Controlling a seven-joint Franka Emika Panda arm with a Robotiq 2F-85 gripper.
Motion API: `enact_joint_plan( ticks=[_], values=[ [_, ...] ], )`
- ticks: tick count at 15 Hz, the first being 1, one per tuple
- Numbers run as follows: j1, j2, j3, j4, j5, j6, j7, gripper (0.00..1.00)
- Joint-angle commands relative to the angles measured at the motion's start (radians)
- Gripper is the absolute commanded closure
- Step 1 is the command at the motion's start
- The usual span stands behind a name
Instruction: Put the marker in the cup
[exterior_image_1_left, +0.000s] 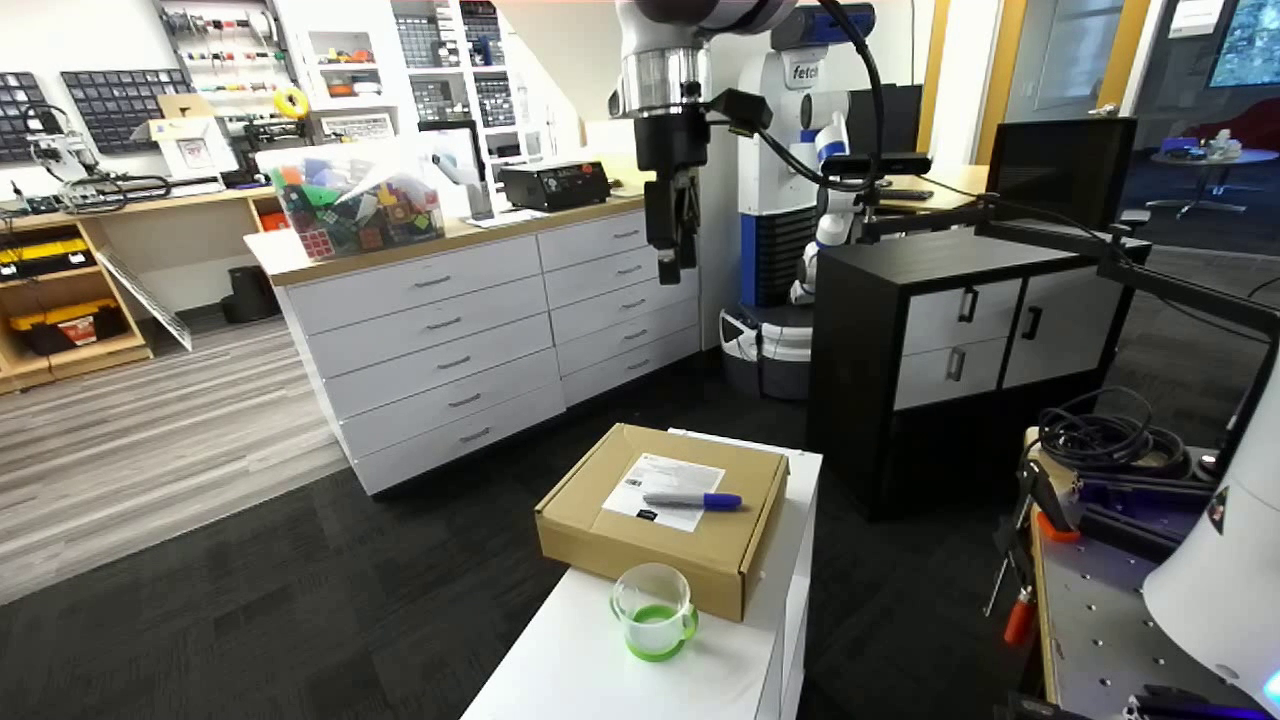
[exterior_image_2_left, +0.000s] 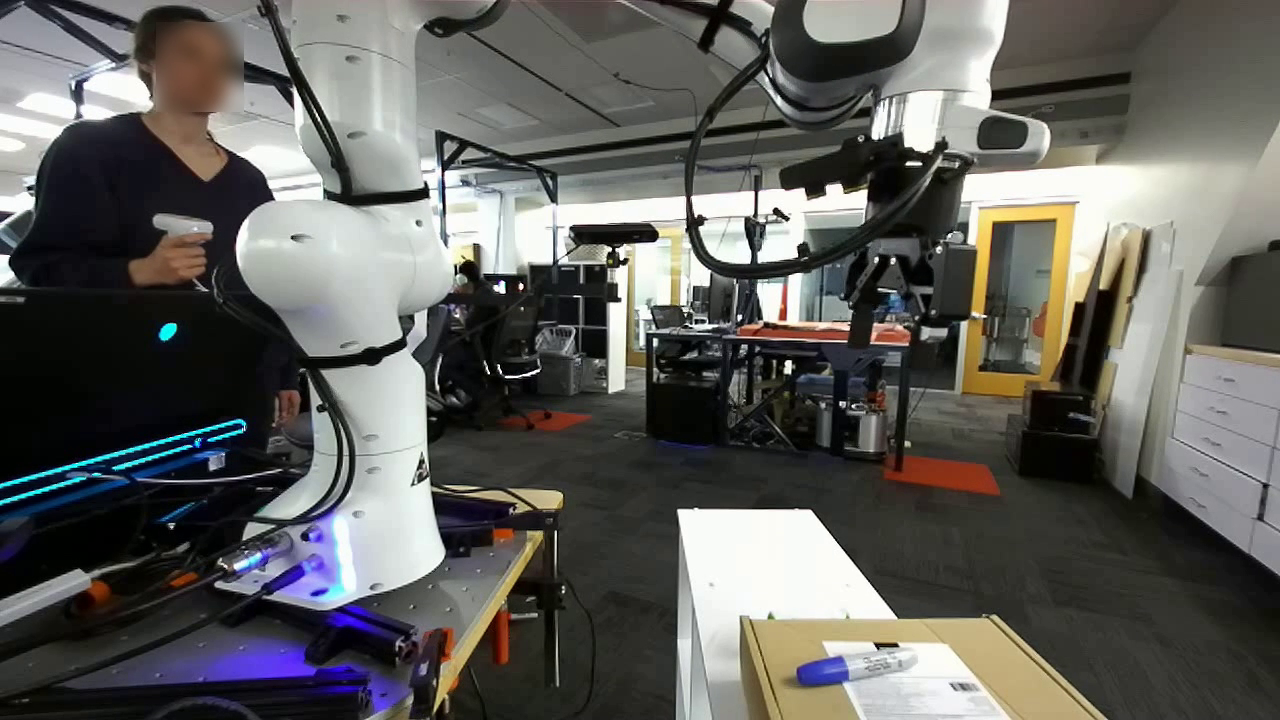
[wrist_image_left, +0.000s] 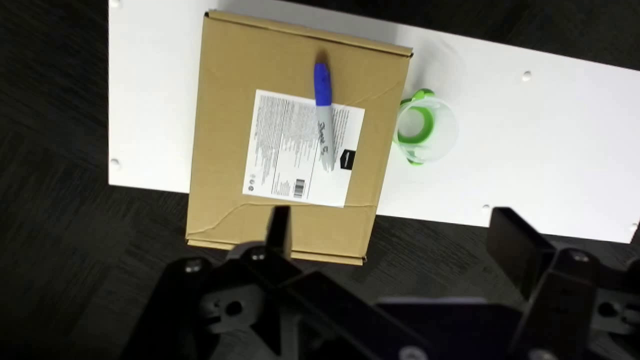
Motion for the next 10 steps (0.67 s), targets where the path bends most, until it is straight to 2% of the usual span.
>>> enact_joint_plan(
  ticks=[1,10],
  values=[
    [-0.014,0.032,0.015,0.010,-0.004,0.093,-0.058,0.00],
    [-0.018,0.129,0.040,-0.011,-0.011,0.225,-0.094,0.00]
  ],
)
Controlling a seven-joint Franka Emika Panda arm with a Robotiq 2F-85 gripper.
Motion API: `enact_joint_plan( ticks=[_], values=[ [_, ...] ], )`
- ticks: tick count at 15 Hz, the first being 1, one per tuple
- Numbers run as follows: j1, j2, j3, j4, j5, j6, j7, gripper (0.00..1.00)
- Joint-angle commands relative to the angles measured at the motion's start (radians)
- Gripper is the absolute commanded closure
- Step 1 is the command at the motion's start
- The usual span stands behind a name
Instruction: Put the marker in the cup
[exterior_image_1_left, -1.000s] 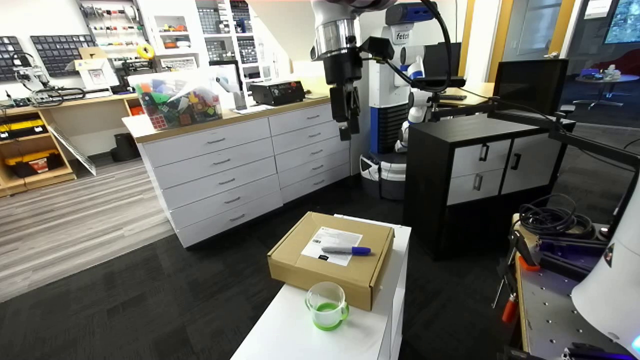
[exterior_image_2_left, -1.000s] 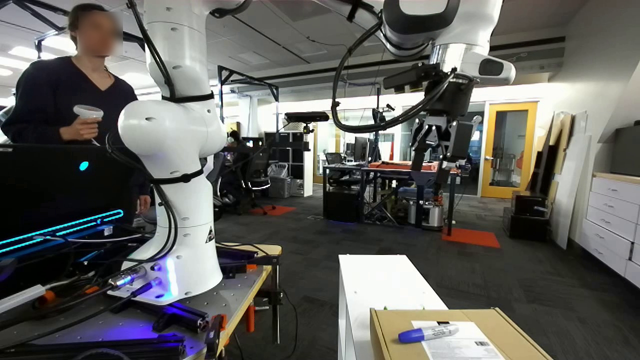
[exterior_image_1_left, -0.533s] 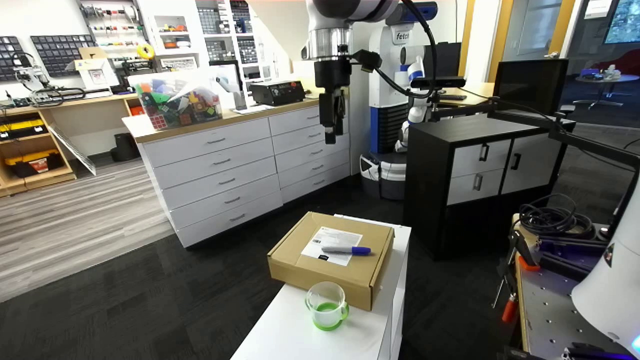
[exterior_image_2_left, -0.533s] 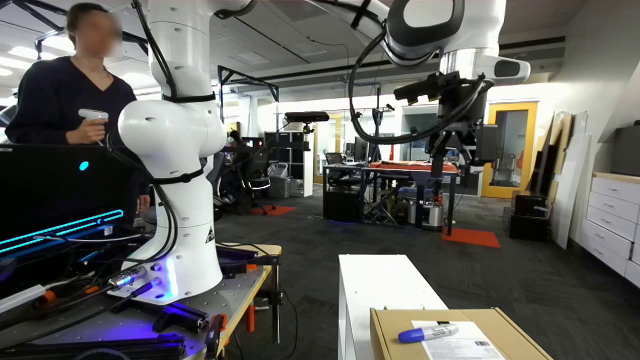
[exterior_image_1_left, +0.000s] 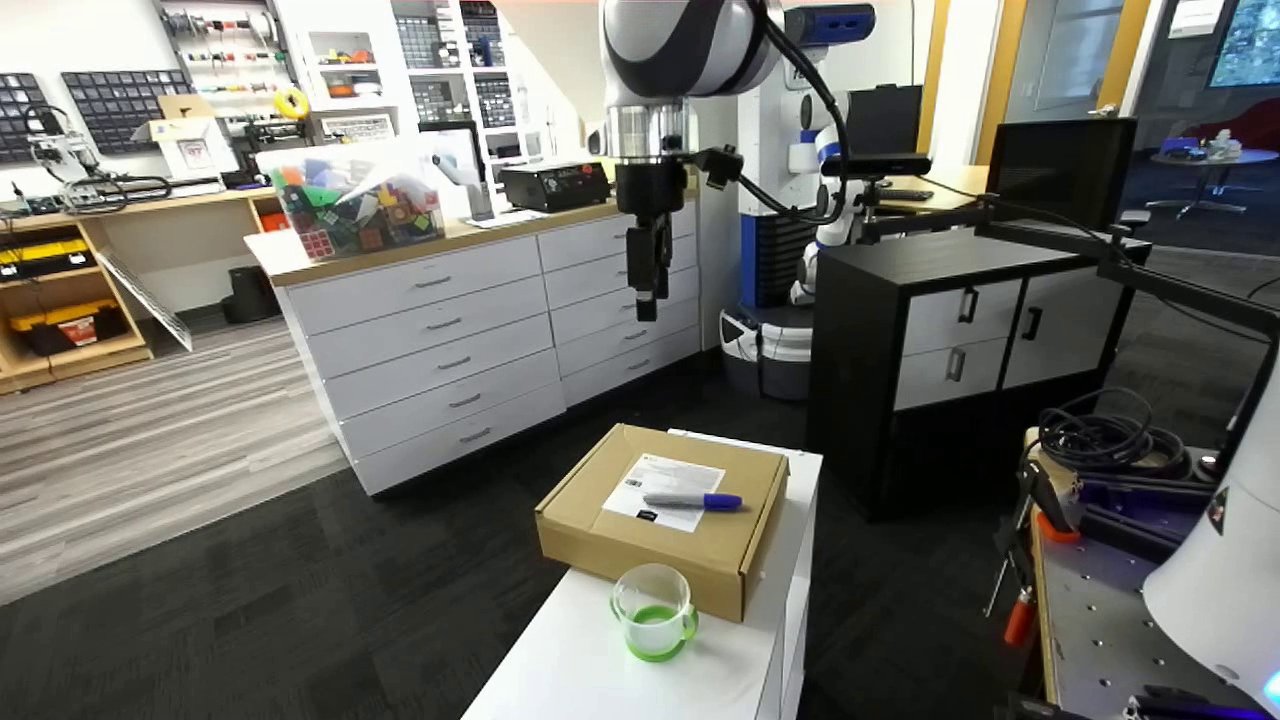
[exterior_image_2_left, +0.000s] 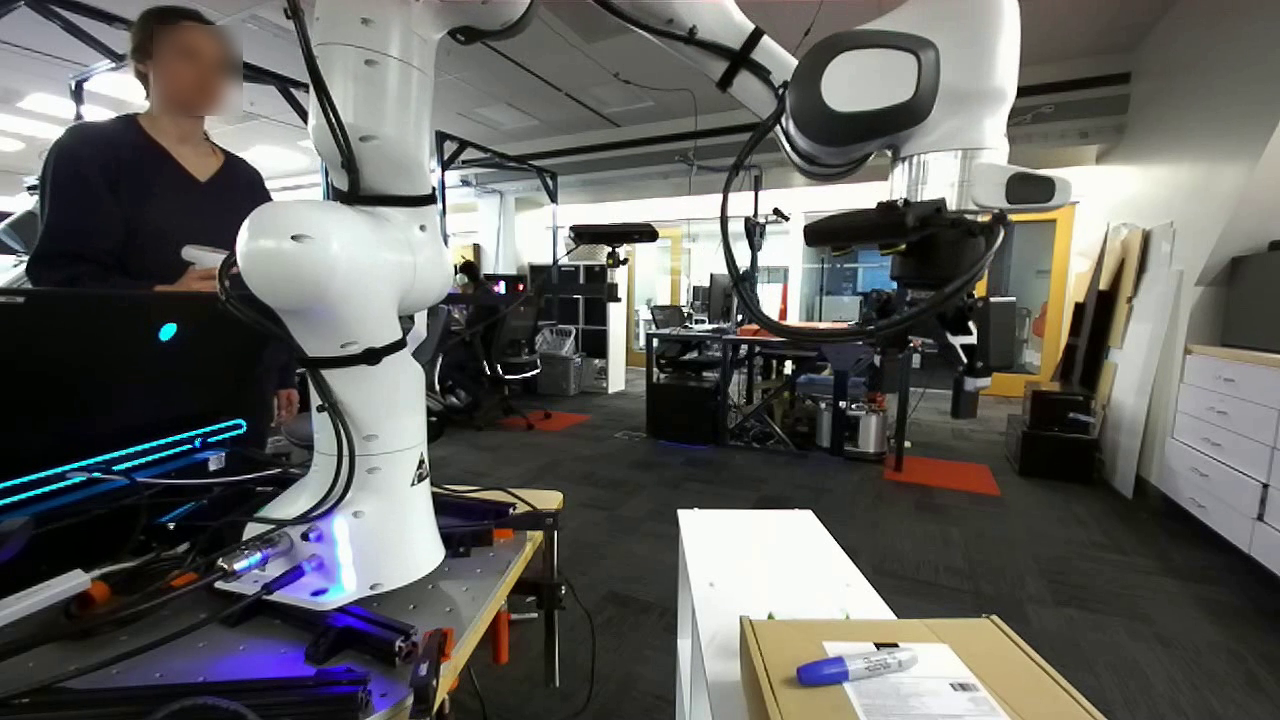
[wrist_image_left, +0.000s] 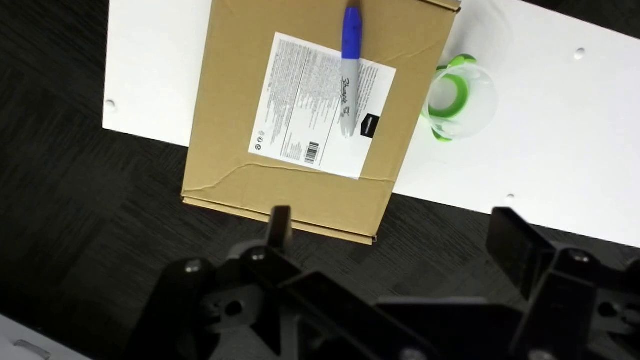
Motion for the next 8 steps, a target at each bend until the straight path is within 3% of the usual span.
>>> enact_joint_plan(
  ticks=[1,8],
  values=[
    [-0.018,0.041,0.023,-0.009,-0.025,0.069,-0.011,0.00],
    [-0.027,0.142,0.027,0.001,-0.109,0.152,0.009,0.00]
  ],
)
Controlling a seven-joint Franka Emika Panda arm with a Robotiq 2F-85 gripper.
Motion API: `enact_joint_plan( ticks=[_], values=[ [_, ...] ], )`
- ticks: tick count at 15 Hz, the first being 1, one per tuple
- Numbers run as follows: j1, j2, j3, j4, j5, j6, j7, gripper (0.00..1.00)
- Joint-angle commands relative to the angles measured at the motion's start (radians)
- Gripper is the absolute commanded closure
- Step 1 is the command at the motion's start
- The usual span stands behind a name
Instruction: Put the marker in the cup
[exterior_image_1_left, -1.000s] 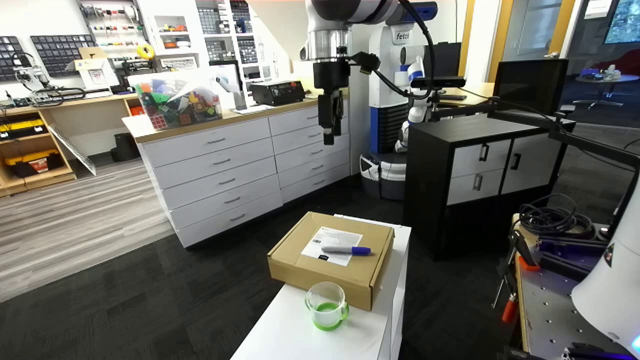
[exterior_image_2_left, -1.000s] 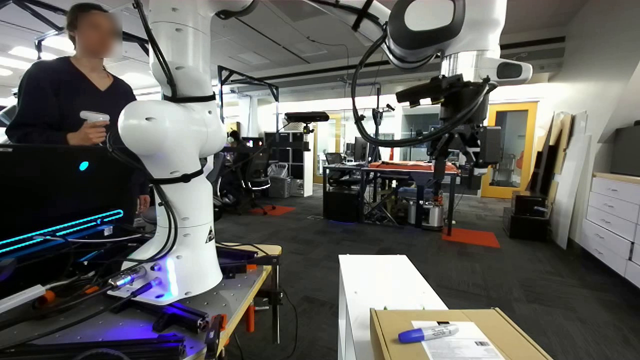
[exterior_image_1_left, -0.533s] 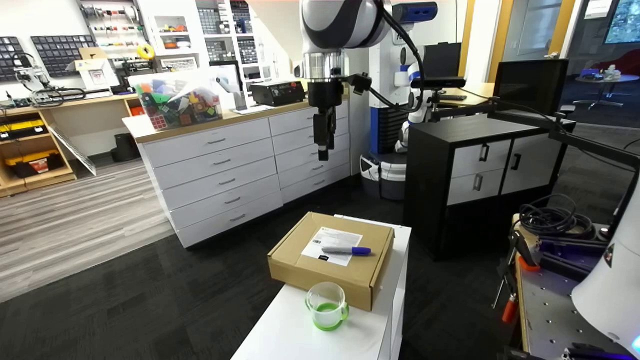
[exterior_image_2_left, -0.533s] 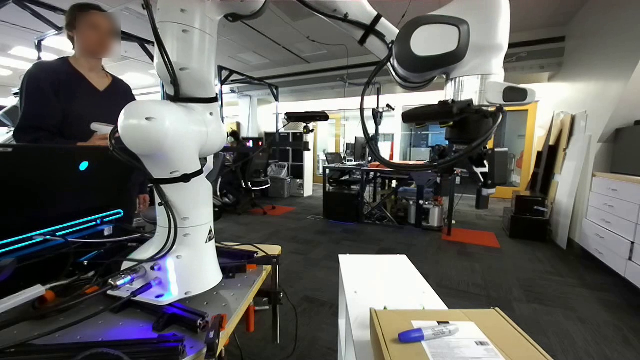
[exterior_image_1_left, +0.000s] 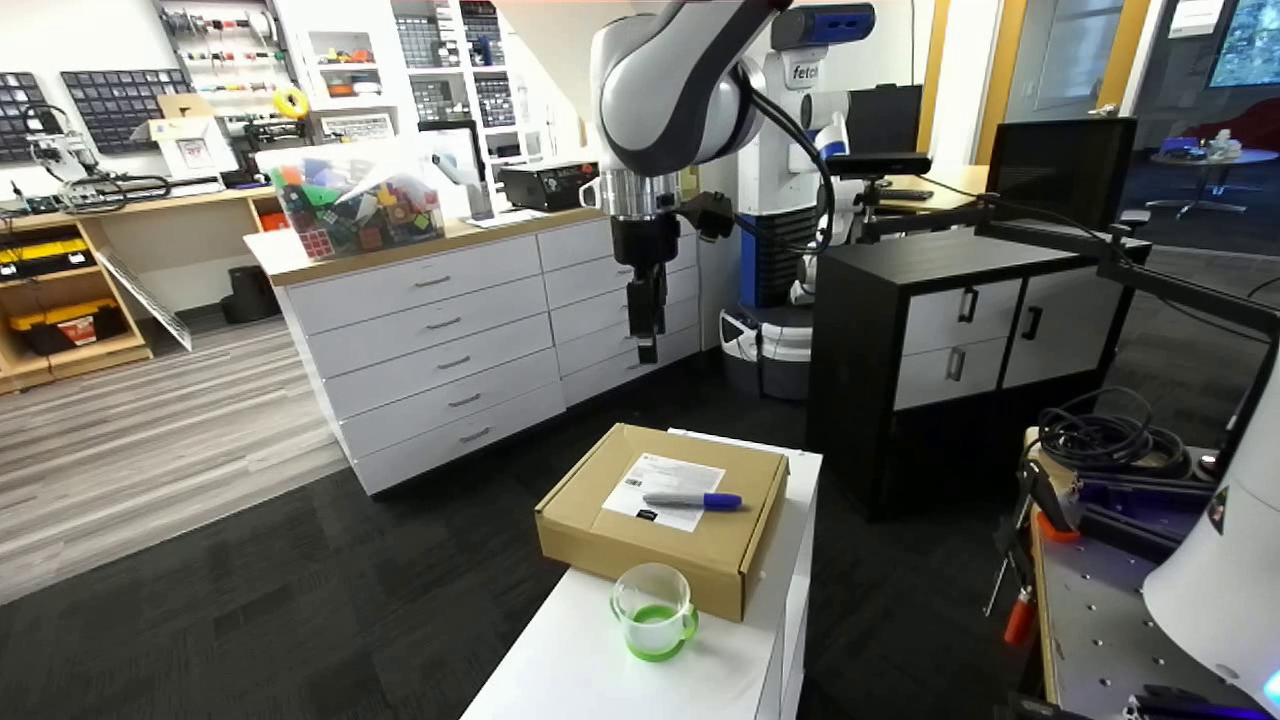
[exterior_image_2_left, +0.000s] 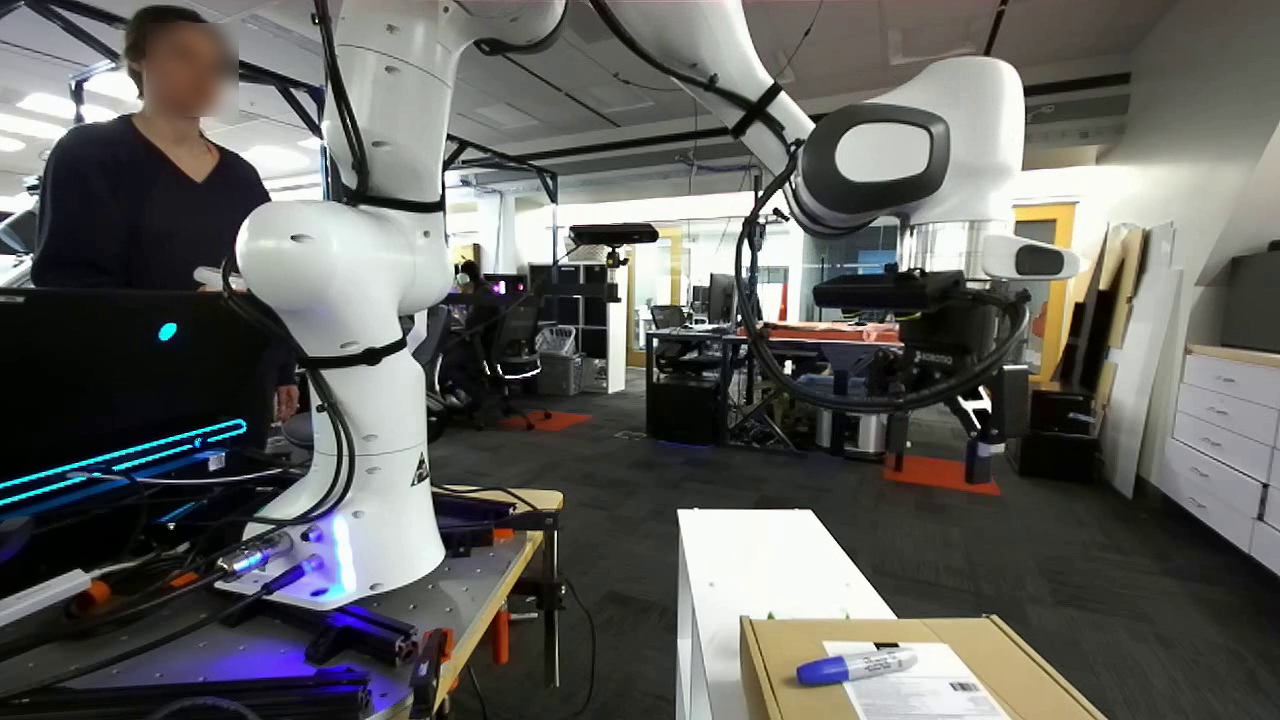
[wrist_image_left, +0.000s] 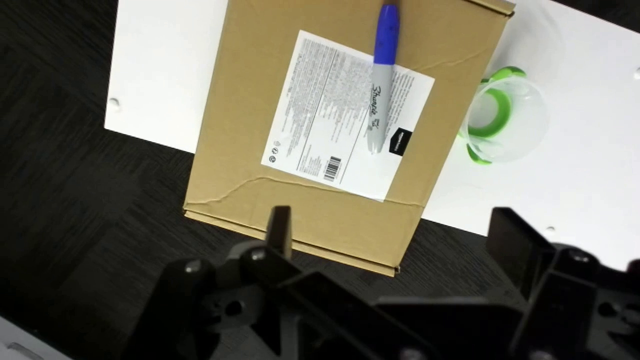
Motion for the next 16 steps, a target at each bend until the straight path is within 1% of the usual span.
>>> enact_joint_plan(
  ticks=[1,12,13,14,16],
  values=[
    [-0.027,0.041,0.017,0.004,-0.055,0.052,0.009,0.00],
    [-0.059,0.136,0.042,-0.001,-0.046,0.127,0.012,0.00],
    [-0.059,0.141,0.043,0.000,-0.047,0.124,0.019,0.00],
    [-0.061,0.134,0.050,0.005,-0.037,0.093,0.021,0.00],
    [-0.060,0.141,0.051,0.004,-0.054,0.095,0.015,0.00]
  ],
)
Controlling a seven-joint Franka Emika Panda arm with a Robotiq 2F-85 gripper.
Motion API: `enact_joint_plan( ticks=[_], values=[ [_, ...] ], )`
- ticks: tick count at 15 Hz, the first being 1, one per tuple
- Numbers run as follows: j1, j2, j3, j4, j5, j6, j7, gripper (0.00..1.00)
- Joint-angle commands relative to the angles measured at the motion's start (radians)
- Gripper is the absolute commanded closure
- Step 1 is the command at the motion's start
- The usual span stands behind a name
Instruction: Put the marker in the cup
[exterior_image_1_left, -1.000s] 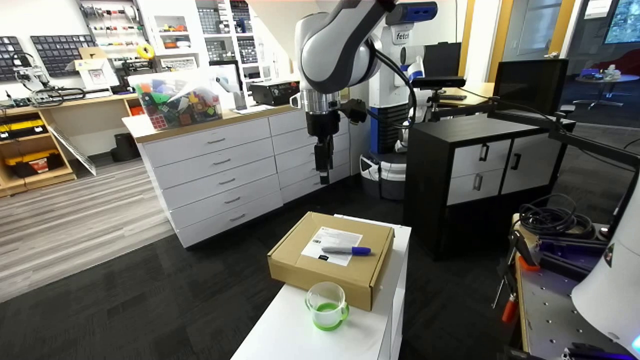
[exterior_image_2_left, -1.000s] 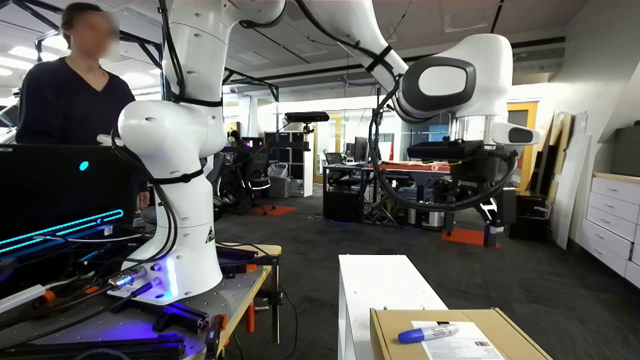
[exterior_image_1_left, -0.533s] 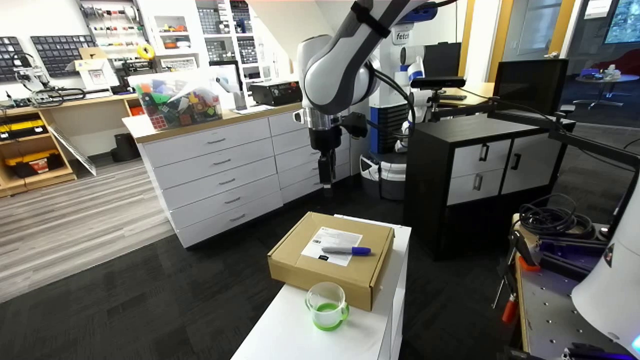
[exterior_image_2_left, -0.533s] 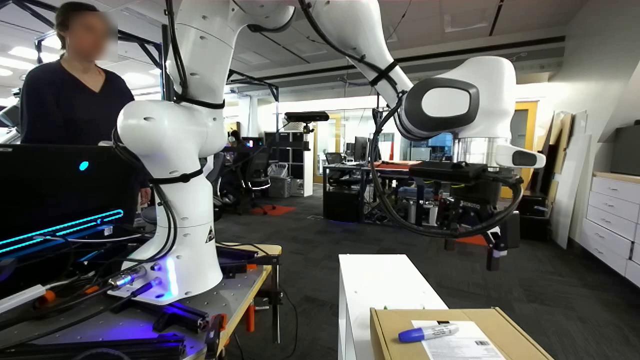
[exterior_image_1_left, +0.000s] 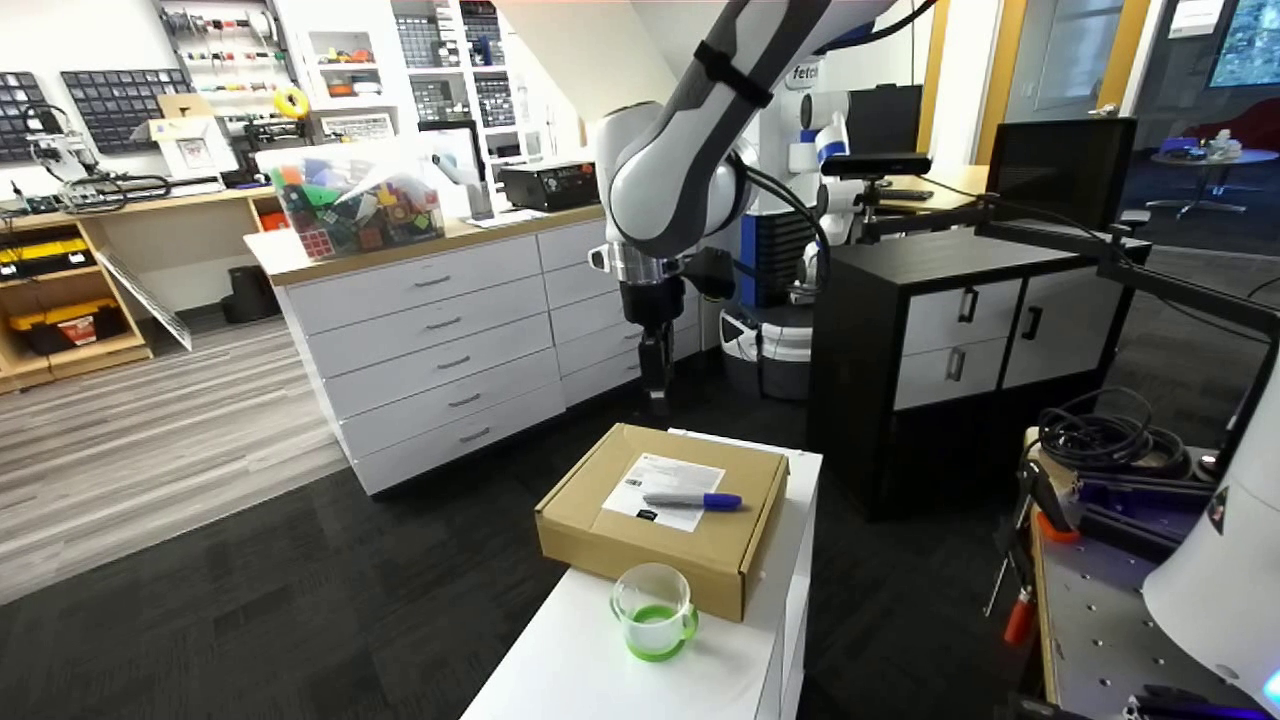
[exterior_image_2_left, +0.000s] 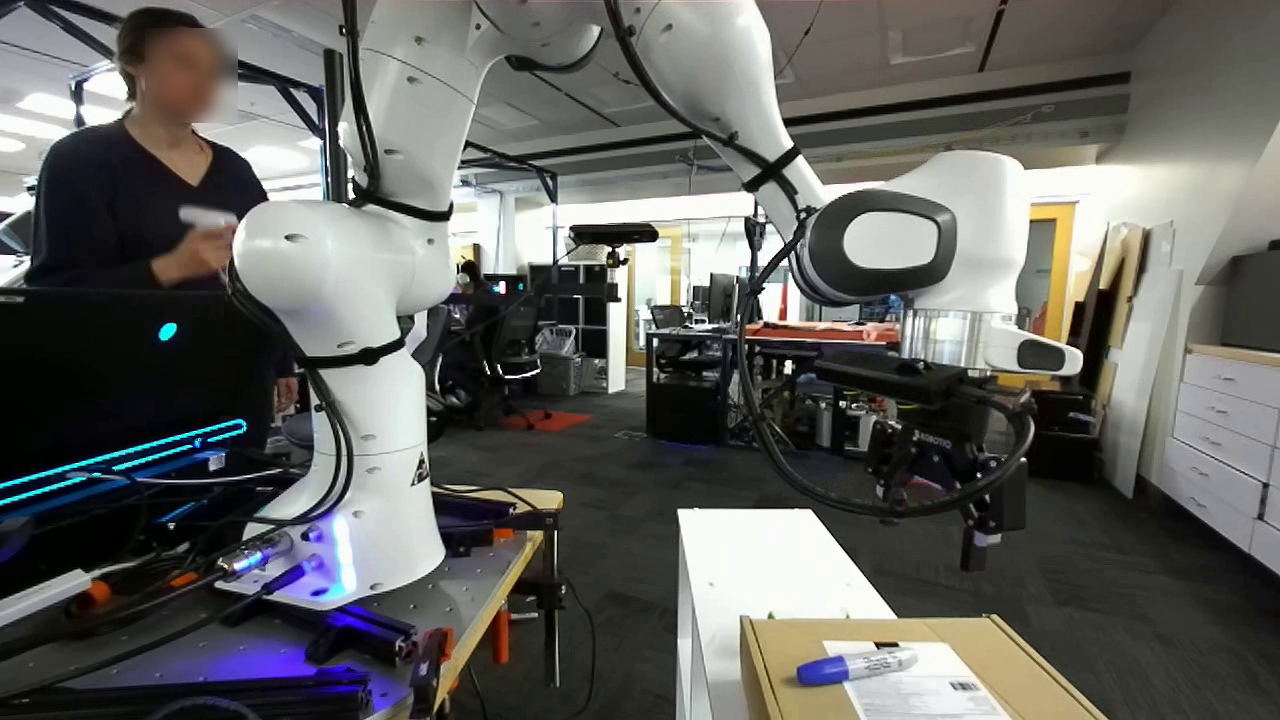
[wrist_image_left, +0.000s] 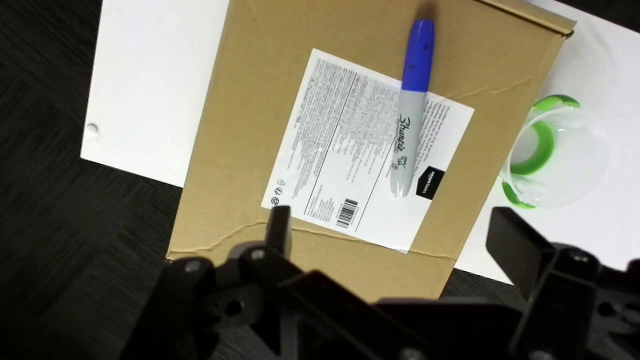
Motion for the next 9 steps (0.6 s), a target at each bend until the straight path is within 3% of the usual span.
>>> enact_joint_plan(
  ticks=[1,9],
  values=[
    [-0.024,-0.001,0.025,0.002,-0.013,-0.003,0.010,0.00],
    [-0.025,0.039,0.031,0.007,-0.009,0.019,0.019,0.00]
  ],
)
